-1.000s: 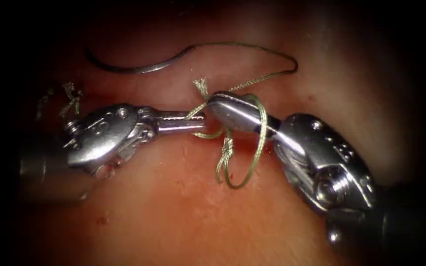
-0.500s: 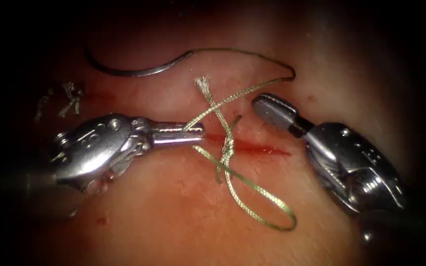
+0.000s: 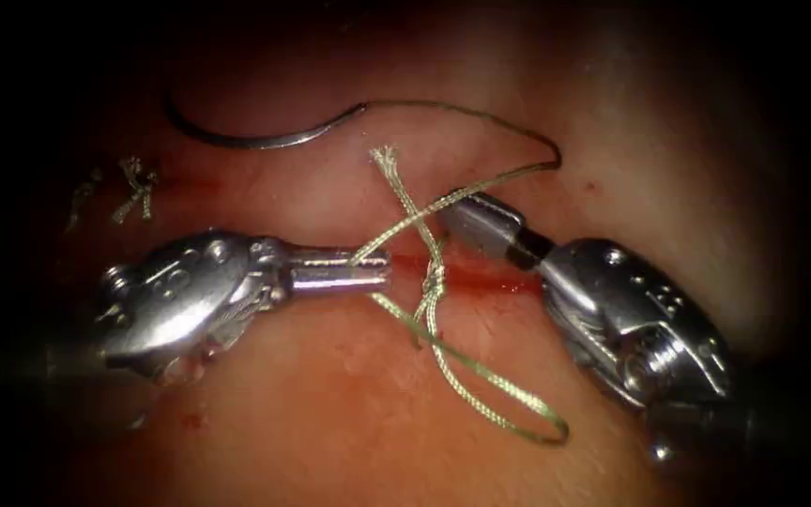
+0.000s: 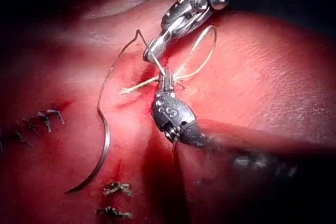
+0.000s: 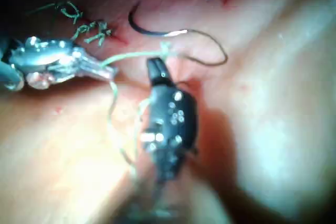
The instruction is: Wound Closure
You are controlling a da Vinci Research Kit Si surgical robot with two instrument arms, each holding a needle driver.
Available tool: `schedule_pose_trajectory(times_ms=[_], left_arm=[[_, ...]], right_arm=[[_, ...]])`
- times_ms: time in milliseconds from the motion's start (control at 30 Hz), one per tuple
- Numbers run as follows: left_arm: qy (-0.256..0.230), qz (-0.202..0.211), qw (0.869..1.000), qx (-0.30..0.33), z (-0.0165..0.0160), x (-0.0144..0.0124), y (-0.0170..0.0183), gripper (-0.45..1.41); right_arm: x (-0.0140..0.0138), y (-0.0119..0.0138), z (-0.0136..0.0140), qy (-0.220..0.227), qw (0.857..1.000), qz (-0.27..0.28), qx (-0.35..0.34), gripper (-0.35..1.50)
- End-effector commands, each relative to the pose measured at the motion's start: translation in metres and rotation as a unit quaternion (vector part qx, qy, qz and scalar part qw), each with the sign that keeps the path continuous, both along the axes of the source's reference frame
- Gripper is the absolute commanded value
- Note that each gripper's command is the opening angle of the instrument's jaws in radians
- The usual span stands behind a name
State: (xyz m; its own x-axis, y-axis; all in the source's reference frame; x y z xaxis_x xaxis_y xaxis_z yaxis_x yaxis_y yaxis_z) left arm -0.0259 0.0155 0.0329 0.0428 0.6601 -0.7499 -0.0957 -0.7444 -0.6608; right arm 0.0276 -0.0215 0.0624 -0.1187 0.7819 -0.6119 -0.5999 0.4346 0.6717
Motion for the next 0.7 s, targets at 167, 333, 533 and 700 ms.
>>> schedule_pose_trajectory(times_ms=[167, 333, 533, 700], left_arm=[[-0.002, -0.008, 1.000, -0.001, -0.0013, -0.0002, 0.0030, -0.45], [-0.012, -0.008, 1.000, -0.006, -0.0031, -0.0027, 0.0060, -0.45], [-0.017, -0.005, 1.000, -0.020, -0.0015, -0.0045, 0.0110, -0.45], [-0.008, 0.008, 0.999, -0.035, 0.0031, -0.0047, 0.0145, -0.45]], right_arm=[[0.0025, -0.0015, 0.0028, 0.007, 0.997, -0.081, 0.018, -0.35], [0.0052, -0.0023, 0.0037, 0.037, 0.987, -0.153, 0.013, -0.35], [0.0059, -0.0026, 0.0030, 0.065, 0.976, -0.206, 0.003, -0.35], [0.0058, -0.0021, 0.0018, 0.089, 0.975, -0.201, -0.023, -0.35]])
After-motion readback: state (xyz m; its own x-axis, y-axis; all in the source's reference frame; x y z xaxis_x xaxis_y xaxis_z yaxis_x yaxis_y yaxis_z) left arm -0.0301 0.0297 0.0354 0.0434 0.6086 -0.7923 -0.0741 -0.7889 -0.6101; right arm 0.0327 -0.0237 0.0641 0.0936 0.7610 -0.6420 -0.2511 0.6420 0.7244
